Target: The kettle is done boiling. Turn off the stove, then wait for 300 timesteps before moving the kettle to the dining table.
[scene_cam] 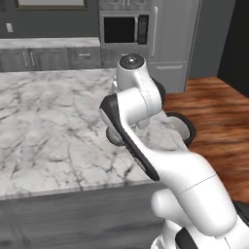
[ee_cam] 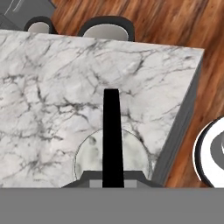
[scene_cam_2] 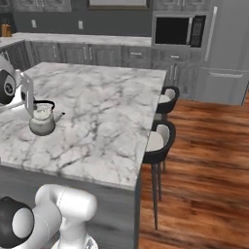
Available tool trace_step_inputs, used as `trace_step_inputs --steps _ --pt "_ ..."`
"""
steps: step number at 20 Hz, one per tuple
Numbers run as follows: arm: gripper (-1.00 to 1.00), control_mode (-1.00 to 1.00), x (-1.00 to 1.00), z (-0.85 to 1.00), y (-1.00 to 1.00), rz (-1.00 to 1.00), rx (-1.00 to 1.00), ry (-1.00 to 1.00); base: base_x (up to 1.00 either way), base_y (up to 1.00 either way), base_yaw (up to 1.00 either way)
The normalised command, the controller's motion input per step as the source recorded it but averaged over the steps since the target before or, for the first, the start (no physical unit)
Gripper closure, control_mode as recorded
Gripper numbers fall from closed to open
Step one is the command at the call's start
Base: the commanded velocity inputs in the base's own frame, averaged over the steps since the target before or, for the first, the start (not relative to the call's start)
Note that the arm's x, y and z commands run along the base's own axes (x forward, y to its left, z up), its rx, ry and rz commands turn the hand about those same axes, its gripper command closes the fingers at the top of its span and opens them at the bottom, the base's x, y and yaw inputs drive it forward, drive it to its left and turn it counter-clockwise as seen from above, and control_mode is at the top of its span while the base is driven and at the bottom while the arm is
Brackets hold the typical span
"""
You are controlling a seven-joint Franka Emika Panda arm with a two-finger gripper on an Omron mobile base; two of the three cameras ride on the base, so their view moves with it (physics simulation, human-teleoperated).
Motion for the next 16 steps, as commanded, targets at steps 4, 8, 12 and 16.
trace_step_inputs --steps 4,8,12,16 --pt "1.00 1.00 0.00 0.00 0.00 0.00 0.00 0.00 0.34 -0.41 0.04" --pt "1.00 1.00 0.00 0.00 0.00 0.00 0.00 0.00 0.26 -0.23 0.02" --pt "1.00 -1.00 0.07 0.00 -0.04 0.00 0.00 0.00 0.00 0.00 0.00" --pt "1.00 -1.00 0.30 -0.08 -0.31 0.00 0.04 0.00 0.00 0.00 0.00"
